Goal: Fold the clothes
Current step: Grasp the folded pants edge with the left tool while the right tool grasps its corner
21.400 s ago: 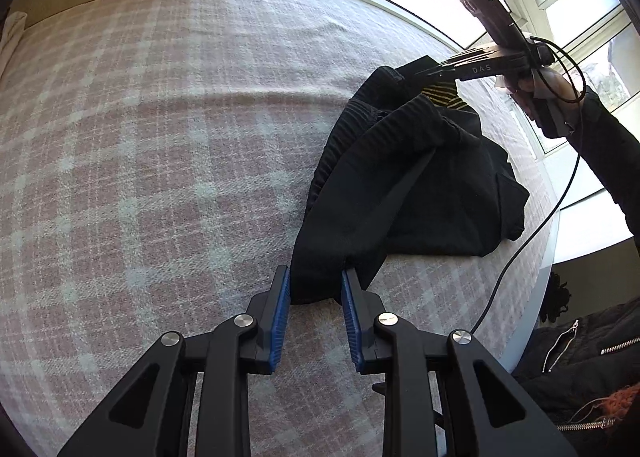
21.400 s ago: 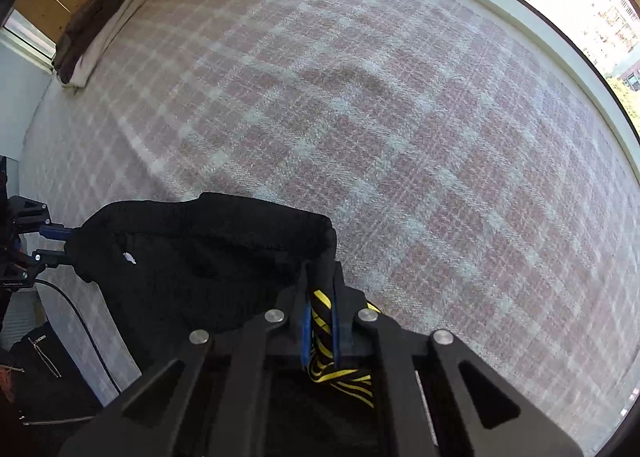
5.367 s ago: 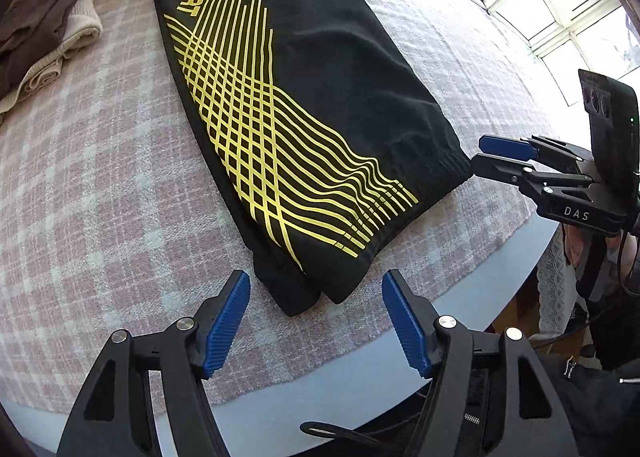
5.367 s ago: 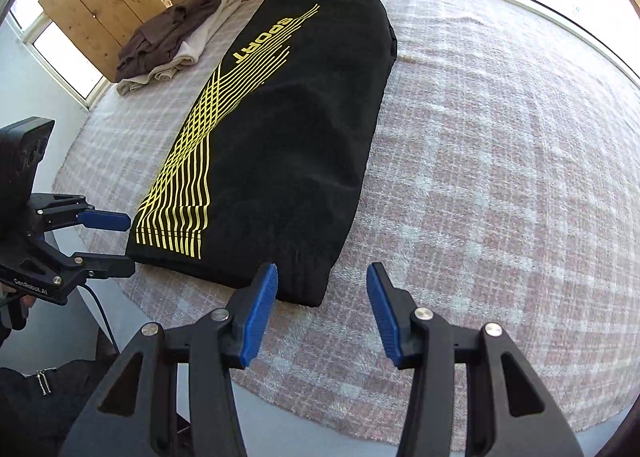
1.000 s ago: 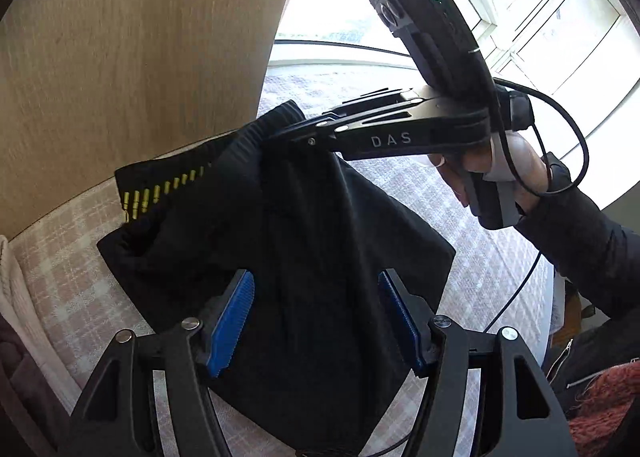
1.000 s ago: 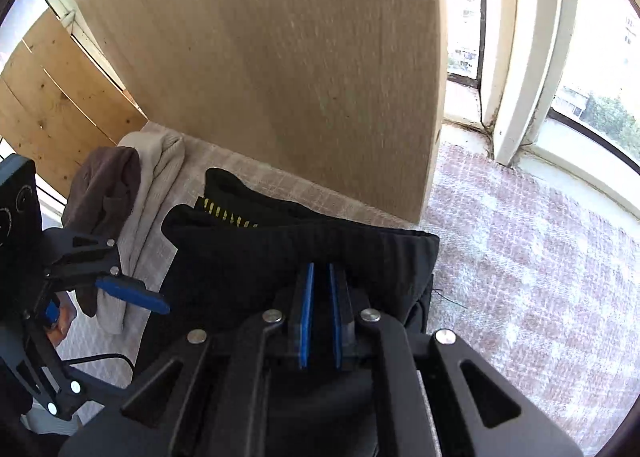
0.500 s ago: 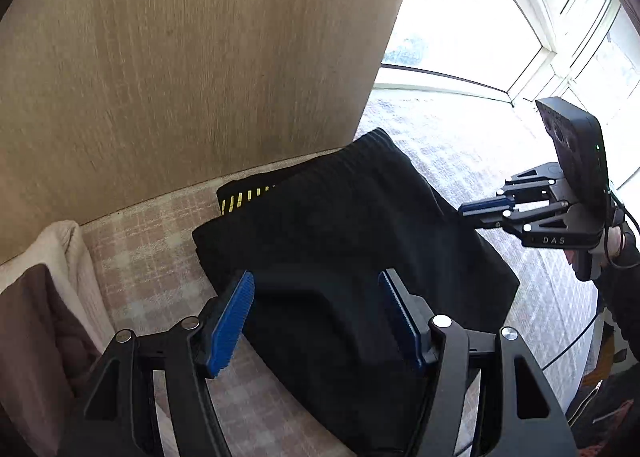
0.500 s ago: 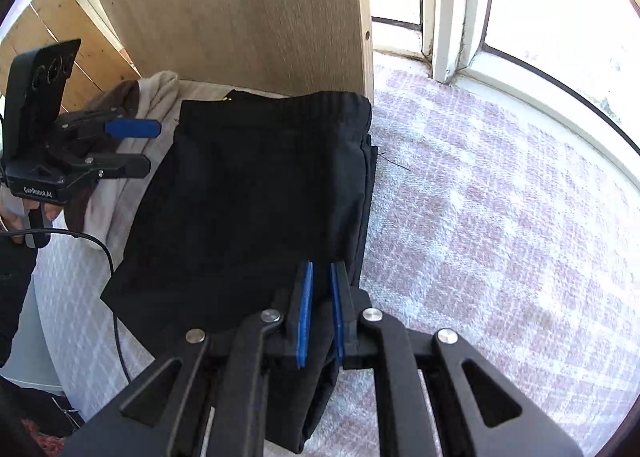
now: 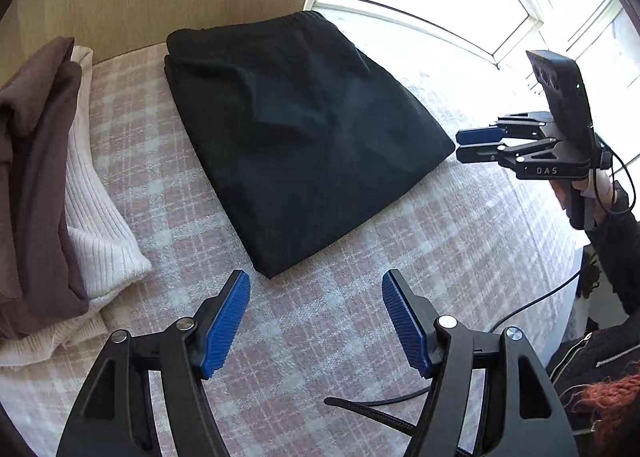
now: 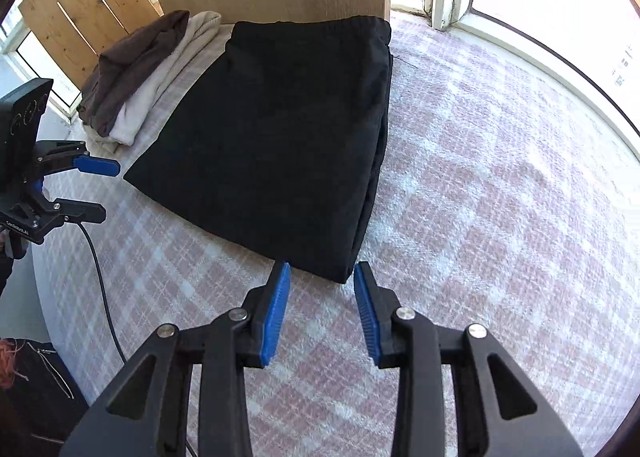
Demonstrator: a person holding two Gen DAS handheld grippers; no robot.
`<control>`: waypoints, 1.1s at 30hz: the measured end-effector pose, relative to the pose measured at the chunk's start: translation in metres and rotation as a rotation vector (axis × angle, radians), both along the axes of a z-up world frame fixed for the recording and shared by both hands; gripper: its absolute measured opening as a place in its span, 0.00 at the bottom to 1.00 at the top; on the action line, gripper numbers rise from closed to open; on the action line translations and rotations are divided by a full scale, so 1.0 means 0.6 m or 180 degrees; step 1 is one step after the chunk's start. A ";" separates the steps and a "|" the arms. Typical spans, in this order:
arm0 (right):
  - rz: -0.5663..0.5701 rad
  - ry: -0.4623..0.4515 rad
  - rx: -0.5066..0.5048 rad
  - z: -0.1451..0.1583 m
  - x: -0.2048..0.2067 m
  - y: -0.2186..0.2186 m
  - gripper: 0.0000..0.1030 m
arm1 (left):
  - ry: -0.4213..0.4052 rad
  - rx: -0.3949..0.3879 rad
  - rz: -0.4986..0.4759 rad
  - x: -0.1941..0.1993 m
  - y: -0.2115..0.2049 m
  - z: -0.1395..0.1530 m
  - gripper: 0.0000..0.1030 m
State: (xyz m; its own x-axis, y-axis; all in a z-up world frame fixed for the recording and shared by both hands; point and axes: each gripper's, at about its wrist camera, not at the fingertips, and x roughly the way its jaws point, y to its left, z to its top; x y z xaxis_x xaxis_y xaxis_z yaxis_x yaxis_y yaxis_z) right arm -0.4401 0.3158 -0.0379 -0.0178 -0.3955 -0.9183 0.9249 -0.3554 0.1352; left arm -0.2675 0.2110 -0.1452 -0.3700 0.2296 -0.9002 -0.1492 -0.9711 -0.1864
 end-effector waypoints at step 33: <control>0.2007 0.0664 0.0351 -0.062 0.053 -0.095 0.55 | -0.0043 -0.0644 -0.2014 -0.085 0.053 -0.049 0.55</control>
